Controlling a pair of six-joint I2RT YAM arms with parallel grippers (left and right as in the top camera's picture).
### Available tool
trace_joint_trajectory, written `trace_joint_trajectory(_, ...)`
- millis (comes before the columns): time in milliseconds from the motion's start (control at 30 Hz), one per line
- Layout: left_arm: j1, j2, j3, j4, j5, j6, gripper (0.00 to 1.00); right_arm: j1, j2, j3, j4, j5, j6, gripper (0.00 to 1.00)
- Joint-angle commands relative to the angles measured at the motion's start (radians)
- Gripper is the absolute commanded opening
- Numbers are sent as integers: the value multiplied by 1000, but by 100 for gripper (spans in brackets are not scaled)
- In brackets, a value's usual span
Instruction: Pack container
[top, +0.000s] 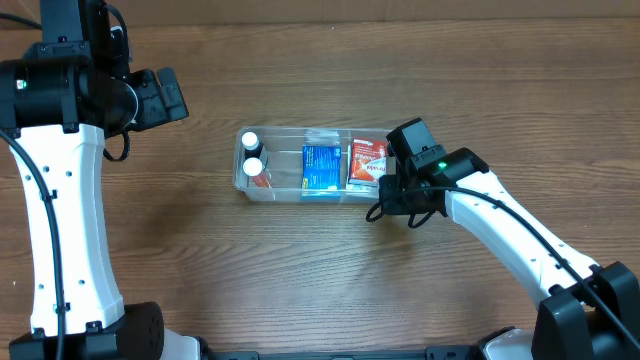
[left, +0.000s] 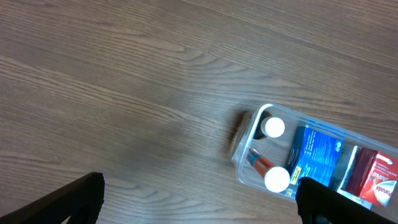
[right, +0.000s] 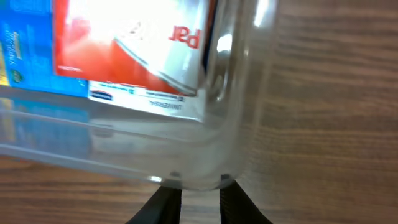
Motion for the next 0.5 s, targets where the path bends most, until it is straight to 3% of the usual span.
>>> trace_joint_trajectory(0,-1,-14,-3,4,11,8,100,-1,0,-1,54,7,-2,22)
trace_joint_trajectory(233,-1,-14,-3,3,11,8,100,-1,0,-1,75,7,-2,22)
trace_joint_trajectory(467,-1,-14,-3,-2,9,9,100,-1,-6,0,-27,-5,-3,22)
